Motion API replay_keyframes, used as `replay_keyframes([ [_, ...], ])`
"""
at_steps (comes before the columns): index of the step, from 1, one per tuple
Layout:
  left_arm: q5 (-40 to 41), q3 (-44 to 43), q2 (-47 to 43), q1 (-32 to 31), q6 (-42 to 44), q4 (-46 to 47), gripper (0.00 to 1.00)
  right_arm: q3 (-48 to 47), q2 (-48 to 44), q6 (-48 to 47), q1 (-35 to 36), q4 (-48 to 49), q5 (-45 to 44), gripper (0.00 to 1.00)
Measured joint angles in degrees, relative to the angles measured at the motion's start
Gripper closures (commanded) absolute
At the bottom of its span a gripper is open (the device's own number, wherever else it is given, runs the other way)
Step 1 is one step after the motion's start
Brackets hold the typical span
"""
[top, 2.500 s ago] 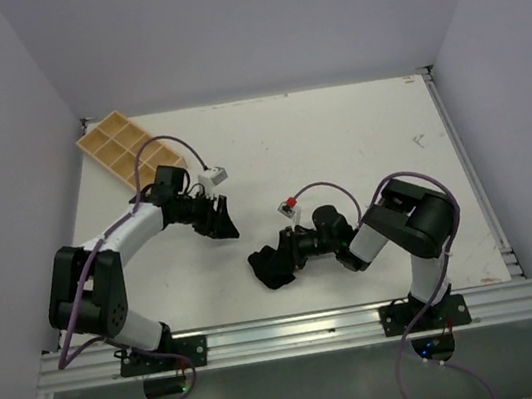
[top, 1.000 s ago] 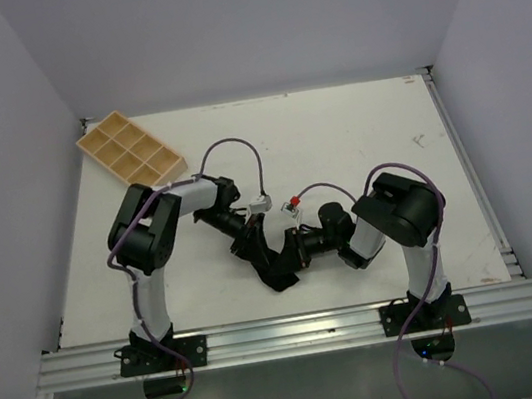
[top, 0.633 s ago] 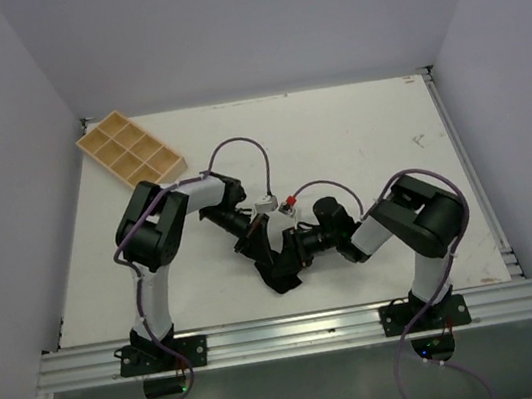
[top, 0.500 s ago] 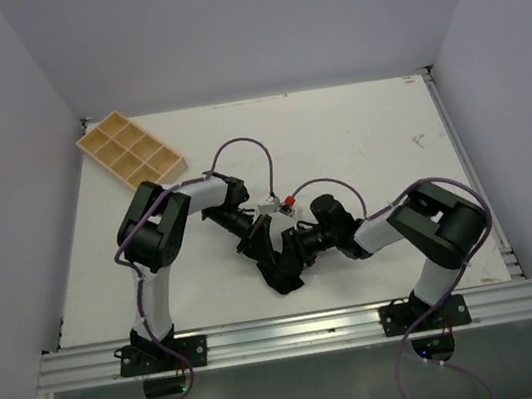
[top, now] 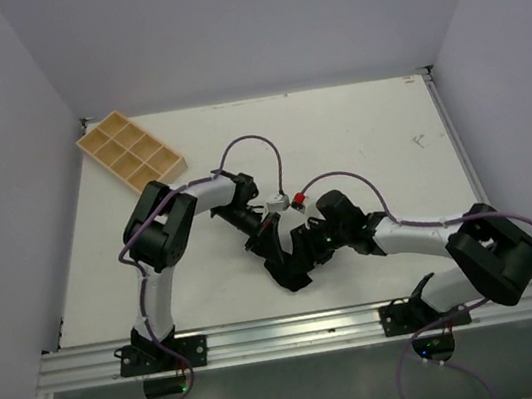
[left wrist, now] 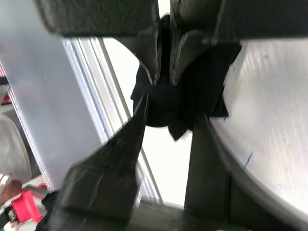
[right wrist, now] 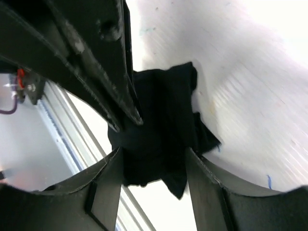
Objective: Roll the underwear
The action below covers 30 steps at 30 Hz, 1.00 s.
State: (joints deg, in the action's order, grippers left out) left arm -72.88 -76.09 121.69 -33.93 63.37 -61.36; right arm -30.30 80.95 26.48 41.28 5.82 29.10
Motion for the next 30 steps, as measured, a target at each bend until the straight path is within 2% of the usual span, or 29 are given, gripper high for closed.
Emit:
replay_keyframes([
  [12, 0.59, -1.38, 1.84, -1.05, -4.28, -1.29, 1.0, 3.87, -14.1, -2.1, -0.02, -6.93, -10.86, 0.42],
  [15, 0.72, -1.79, 2.14, -1.2, -4.92, -1.42, 1.0, 3.74, -19.52, -2.05, 1.68, -10.54, -16.7, 0.4],
  [18, 1.03, -2.19, 2.29, -1.33, -5.73, -1.46, 1.0, -0.52, -21.94, -2.16, 7.3, -16.63, -26.51, 0.39],
  [20, 1.22, -2.47, 2.45, -1.44, -5.97, -1.53, 1.0, -5.86, -20.09, -2.32, 12.59, -20.33, -32.28, 0.37],
  [24, 1.31, -3.19, 3.06, -1.46, -6.88, -1.88, 1.0, -17.16, -10.56, -2.67, 21.86, -25.55, -42.29, 0.37],
  [30, 1.77, -3.48, 3.15, -1.57, -7.87, -1.95, 1.0, -25.62, 2.38, -3.54, 33.75, -33.99, -52.78, 0.34],
])
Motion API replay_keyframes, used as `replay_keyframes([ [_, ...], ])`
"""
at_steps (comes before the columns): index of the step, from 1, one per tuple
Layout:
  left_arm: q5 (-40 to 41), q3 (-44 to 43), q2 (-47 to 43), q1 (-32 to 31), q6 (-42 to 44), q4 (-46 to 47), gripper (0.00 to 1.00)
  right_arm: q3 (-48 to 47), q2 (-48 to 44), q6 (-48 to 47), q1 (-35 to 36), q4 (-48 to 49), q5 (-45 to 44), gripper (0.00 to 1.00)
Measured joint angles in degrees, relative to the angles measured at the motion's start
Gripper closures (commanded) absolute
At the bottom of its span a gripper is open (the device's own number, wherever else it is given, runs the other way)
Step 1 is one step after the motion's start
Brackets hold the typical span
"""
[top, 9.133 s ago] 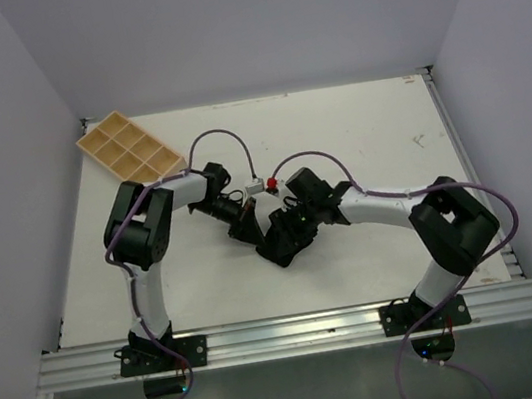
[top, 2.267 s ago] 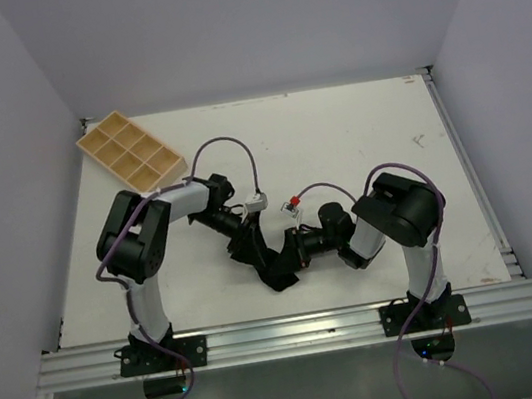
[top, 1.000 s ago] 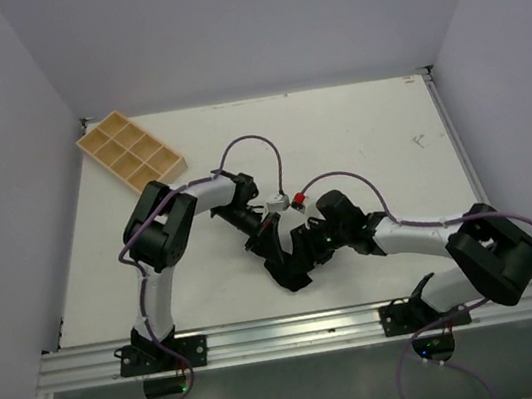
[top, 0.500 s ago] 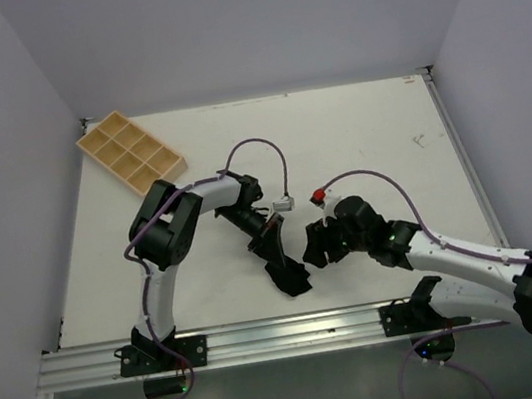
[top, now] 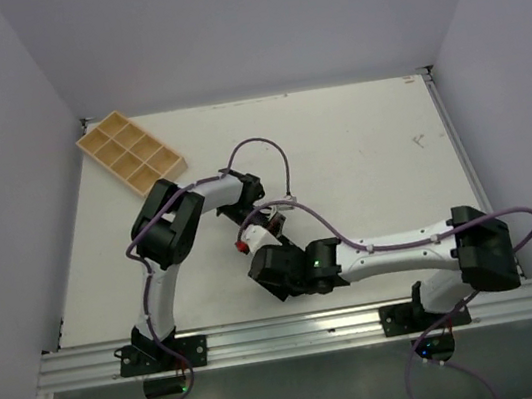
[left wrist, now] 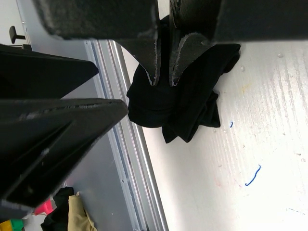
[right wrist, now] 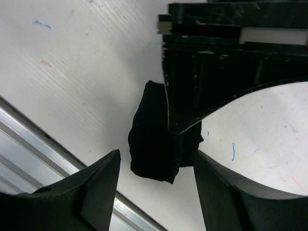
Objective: Roll the underwear
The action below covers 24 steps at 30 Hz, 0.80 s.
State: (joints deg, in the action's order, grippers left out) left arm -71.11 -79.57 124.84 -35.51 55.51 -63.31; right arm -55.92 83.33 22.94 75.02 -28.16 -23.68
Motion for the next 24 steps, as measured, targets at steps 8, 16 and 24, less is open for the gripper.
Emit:
replay_keyframes([
  [8, 0.55, -0.63, 0.44, -0.22, -2.08, 0.17, 1.0, -12.57, 15.78, -1.01, 7.93, -11.32, -9.99, 0.33],
  [16, 1.07, -0.81, 0.5, -0.31, -4.02, 0.81, 1.0, -16.57, 24.46, -1.6, 7.89, -18.38, -14.03, 0.32],
  [24, 1.33, -1.03, 0.7, -0.33, -5.51, 1.14, 1.0, -17.22, 27.26, -2.14, 7.82, -19.63, -14.36, 0.36],
])
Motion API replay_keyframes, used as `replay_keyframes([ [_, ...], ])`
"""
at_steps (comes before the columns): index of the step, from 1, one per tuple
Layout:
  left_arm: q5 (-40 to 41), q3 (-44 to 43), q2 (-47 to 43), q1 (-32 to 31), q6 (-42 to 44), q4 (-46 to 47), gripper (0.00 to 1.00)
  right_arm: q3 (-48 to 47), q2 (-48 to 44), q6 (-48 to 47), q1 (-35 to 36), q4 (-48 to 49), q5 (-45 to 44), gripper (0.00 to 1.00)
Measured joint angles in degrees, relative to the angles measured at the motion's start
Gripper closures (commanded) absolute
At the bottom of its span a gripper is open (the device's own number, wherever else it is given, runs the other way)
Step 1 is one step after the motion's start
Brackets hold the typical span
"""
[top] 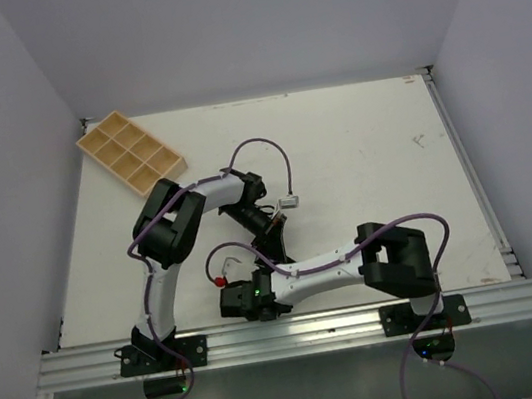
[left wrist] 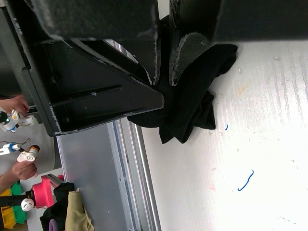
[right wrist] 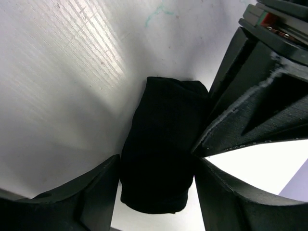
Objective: Roll the underwear
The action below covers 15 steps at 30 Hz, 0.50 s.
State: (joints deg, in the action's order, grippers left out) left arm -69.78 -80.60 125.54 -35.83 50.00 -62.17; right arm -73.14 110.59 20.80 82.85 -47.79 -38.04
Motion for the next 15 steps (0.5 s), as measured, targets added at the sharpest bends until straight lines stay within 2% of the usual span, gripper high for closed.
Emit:
replay_keyframes([
  [3, 0.57, -0.46, 0.24, -0.09, -2.08, 0.48, 0.99, 0.11, 0.81, -0.76, -0.39, 0.28, 0.0, 0.43],
  [4, 0.83, -0.74, 0.42, -0.2, -2.86, 0.59, 0.88, 0.33, 0.81, -0.76, -0.61, 0.42, 0.17, 0.49],
  [8, 2.34, -1.01, 0.5, -0.46, -7.43, 2.93, 0.84, 3.04, -1.05, -0.83, -2.4, 3.56, 2.08, 0.65],
  [12, 4.44, 0.52, -1.27, -0.68, -14.69, 8.35, 0.76, 8.37, -6.19, -0.37, -5.11, 9.51, 6.34, 0.69],
  [15, 8.35, 2.12, -3.93, -0.85, -20.83, 13.88, 0.61, 11.32, -8.94, 0.26, -7.34, 13.35, 9.33, 0.7],
])
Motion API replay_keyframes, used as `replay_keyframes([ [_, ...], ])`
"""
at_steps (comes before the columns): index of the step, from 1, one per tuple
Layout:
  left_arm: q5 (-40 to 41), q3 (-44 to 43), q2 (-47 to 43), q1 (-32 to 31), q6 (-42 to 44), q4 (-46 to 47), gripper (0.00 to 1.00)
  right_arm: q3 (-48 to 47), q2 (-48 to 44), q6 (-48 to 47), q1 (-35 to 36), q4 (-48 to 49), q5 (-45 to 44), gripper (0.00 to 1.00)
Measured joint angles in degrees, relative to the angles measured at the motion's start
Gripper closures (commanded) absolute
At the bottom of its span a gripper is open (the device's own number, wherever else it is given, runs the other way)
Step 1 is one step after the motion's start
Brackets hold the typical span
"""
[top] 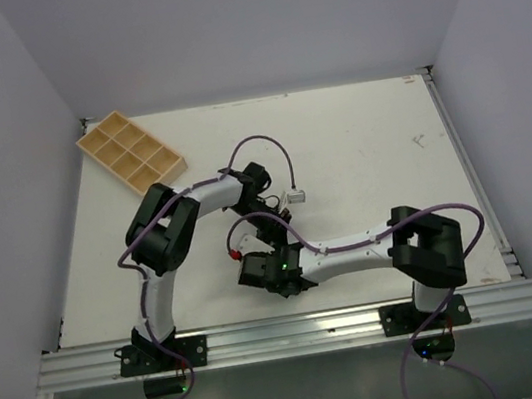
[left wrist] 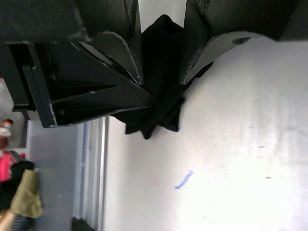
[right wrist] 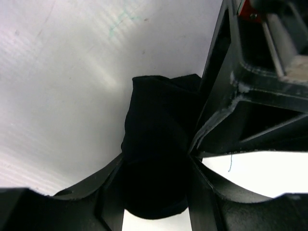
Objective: Roll the underwear
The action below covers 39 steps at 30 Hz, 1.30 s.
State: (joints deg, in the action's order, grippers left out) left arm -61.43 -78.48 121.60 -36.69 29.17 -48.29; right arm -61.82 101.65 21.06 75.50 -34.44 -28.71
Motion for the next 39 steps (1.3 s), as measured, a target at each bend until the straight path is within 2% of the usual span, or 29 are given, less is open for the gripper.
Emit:
replay_keyframes([
  [3, 5.09, 0.26, -2.12, 0.07, -4.79, 4.07, 0.51, 1.6, -1.18, 0.72, -1.99, 2.91, 1.42, 0.71],
  [6, 9.92, 0.13, -4.0, 0.66, -8.92, 7.1, 0.46, 2.23, -1.29, 1.18, -2.8, 4.24, 1.57, 0.73],
  [7, 11.3, -0.28, -4.26, 1.07, -9.97, 7.61, 0.41, 2.43, -1.36, 1.27, -2.82, 4.5, 1.64, 0.73],
  [8, 12.61, -0.96, -4.28, 1.62, -10.84, 8.04, 0.4, 2.73, -1.55, 1.33, -2.82, 4.9, 1.7, 0.73],
  [10, 15.37, -2.21, -4.28, 3.13, -12.68, 8.92, 0.0, 3.52, -2.14, 1.55, -3.15, 5.77, 2.12, 0.73],
  [15, 22.47, -3.37, -5.2, 8.66, -19.32, 11.67, 0.0, 6.1, -4.66, 2.84, -5.77, 8.61, 5.7, 0.74],
  [20, 32.2, -4.42, -10.71, 14.27, -24.61, 15.28, 0.0, 9.09, -7.23, 4.83, -8.87, 12.13, 9.9, 0.74],
  [24, 39.5, -9.22, -14.62, 15.02, -27.43, 18.97, 0.0, 12.0, -9.51, 6.1, -11.8, 15.54, 14.14, 0.74],
  [28, 42.6, -7.61, -22.36, 15.63, -33.57, 28.48, 0.0, 14.71, -11.47, 7.32, -15.82, 19.32, 19.52, 0.74],
  [30, 40.7, -5.88, -26.1, 17.7, -39.45, 33.18, 0.0, 15.39, -11.78, 7.82, -17.49, 20.74, 21.44, 0.74],
  [32, 34.84, -7.34, -26.16, 21.9, -44.94, 35.41, 0.0, 15.93, -11.93, 8.11, -18.53, 22.12, 22.91, 0.74],
  [35, 30.88, -10.29, -22.45, 27.19, -46.95, 34.53, 0.0, 17.2, -12.39, 8.59, -19.74, 24.37, 24.76, 0.73],
  [38, 31.1, -6.38, -21.0, 27.76, -46.69, 30.84, 0.0, 18.18, -12.41, 9.14, -20.76, 26.53, 26.56, 0.73],
  [39, 30.93, -3.43, -21.05, 26.91, -46.36, 29.9, 0.1, 18.43, -12.41, 9.4, -20.98, 27.23, 27.02, 0.73],
])
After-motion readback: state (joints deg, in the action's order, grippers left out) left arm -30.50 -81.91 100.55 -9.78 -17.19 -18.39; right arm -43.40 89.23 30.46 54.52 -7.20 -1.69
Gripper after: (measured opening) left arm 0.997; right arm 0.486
